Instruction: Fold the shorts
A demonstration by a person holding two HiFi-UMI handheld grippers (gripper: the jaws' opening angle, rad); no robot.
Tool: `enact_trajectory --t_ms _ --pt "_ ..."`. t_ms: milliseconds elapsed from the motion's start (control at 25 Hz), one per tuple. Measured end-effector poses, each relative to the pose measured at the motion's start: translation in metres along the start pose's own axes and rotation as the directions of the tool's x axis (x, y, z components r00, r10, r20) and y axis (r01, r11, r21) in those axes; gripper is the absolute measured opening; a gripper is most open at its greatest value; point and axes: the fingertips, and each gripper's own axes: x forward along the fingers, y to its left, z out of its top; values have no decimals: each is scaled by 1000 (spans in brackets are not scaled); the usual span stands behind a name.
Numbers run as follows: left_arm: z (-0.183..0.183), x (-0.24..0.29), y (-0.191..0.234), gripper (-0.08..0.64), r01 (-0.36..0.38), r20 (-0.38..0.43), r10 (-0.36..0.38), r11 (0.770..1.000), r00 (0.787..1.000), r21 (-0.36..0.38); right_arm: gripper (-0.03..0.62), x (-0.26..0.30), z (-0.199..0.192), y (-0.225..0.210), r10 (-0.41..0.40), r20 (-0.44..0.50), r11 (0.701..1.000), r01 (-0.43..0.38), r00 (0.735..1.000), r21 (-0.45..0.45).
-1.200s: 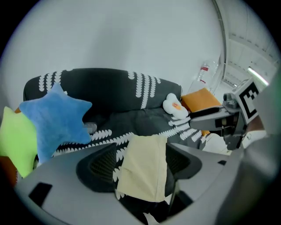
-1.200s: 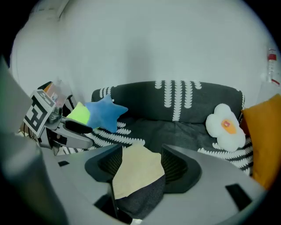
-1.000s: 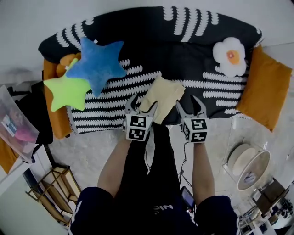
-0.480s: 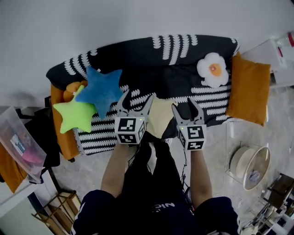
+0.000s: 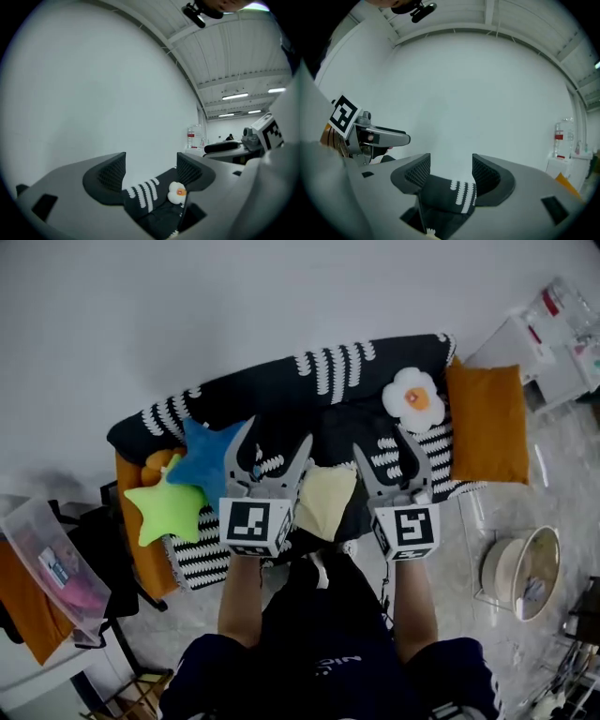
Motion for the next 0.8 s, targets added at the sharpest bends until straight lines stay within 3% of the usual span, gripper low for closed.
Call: enact_trajectory --t_ms 80,200,360,560,600,680,800 --pt "34 -19 -5 336 1 68 -5 998 998 61 285 -14 28 1 -14 52 1000 15 999 -9" --pt "62 -39 -17 337 21 94 -30 994 995 105 288 -38 63 1 -43 148 999 42 988 8" --pt "84 -59 -26 337 42 129 -53 995 990 89 291 -58 84 7 -51 180 998 55 982 -19" --pt "94 -67 -39 333 115 183 -122 992 975 49 303 -64 88 22 10 181 1000 -6 983 -21" --pt "95 -68 -40 318 119 184 -126 992 975 49 285 -65 91 24 12 192 1000 -8 981 -21" --pt "96 -69 -43 208 122 185 -129 991 974 50 197 -69 96 28 8 214 999 -1 977 -34" --pt "96 -70 -49 103 130 184 -139 990 973 62 89 -74 100 29 -6 237 999 14 972 -34"
